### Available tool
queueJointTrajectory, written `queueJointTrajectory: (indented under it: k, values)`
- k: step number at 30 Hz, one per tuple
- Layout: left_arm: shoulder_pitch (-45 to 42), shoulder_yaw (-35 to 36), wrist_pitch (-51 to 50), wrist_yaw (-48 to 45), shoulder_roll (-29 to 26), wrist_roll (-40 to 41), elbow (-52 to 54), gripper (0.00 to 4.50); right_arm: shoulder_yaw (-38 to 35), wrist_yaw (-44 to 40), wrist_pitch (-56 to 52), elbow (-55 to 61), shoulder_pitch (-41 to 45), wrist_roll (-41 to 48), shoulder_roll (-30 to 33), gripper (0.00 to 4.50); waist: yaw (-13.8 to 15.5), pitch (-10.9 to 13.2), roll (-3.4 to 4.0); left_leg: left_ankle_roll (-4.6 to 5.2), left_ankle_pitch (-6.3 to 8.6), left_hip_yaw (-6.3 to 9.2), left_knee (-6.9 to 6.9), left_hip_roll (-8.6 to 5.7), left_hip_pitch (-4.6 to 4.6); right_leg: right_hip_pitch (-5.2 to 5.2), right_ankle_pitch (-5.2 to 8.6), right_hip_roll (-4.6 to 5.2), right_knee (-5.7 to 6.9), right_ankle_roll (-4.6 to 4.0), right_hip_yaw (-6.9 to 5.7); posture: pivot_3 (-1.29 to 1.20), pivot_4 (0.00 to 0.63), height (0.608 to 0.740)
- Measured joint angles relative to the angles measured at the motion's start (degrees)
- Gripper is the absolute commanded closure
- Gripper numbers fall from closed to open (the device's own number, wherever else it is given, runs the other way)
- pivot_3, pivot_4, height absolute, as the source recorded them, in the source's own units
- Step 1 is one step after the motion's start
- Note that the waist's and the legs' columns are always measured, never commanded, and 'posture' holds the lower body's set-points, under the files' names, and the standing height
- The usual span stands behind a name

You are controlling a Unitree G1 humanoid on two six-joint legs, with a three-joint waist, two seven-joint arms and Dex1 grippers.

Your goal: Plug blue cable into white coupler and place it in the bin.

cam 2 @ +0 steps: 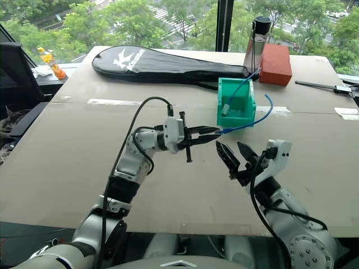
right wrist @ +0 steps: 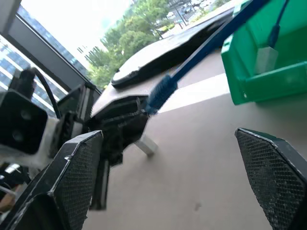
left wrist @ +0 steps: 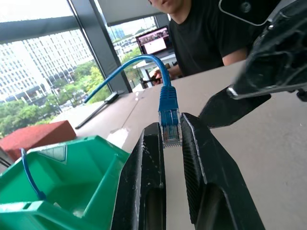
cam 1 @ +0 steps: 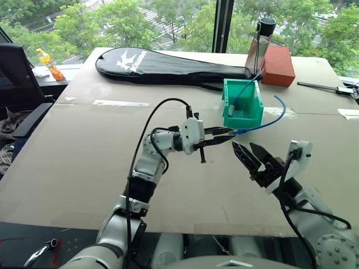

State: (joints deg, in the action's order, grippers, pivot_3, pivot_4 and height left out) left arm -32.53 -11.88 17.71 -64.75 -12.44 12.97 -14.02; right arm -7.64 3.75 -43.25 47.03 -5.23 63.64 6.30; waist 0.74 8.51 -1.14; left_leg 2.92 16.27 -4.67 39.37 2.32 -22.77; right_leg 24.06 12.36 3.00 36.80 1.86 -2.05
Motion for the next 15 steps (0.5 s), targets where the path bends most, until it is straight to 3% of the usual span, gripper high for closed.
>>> queueJointTrajectory:
  k: [2, 4, 15]
  values:
    - [-0.4, 0.0, 0.0, 0.6, 0.0, -0.2, 0.0, 4.5, 0.0, 2.1, 0.9, -1.1, 1.9, 2.1, -0.5, 0.89, 0.1, 0.0, 0.0, 0.0, 0.0, 0.07, -0.03, 0.0, -0.06, 0.0, -0.01, -0.01, -0.01, 0.02, -0.07, 0.0, 0.15, 0.74]
    - [-1.1, 0.0, -0.1, 1.4, 0.0, -0.4, 0.5, 4.5, 0.2, 3.7, 1.3, -2.2, 3.0, 3.5, -0.5, 1.81, 0.1, 0.0, 0.0, 0.0, 0.0, 0.06, -0.04, 0.0, -0.07, 0.01, 0.0, -0.01, -0.04, 0.03, -0.07, 0.0, 0.15, 0.74]
    - [-1.4, 0.0, -3.3, 2.6, -1.0, -0.1, 4.4, 4.5, 2.3, 5.3, 7.0, -3.7, 3.6, 9.2, -1.2, 1.81, 0.0, 0.0, 0.01, 0.0, 0.0, 0.02, -0.03, 0.04, -0.05, 0.0, -0.01, 0.0, -0.05, 0.05, -0.02, 0.0, 0.15, 0.74]
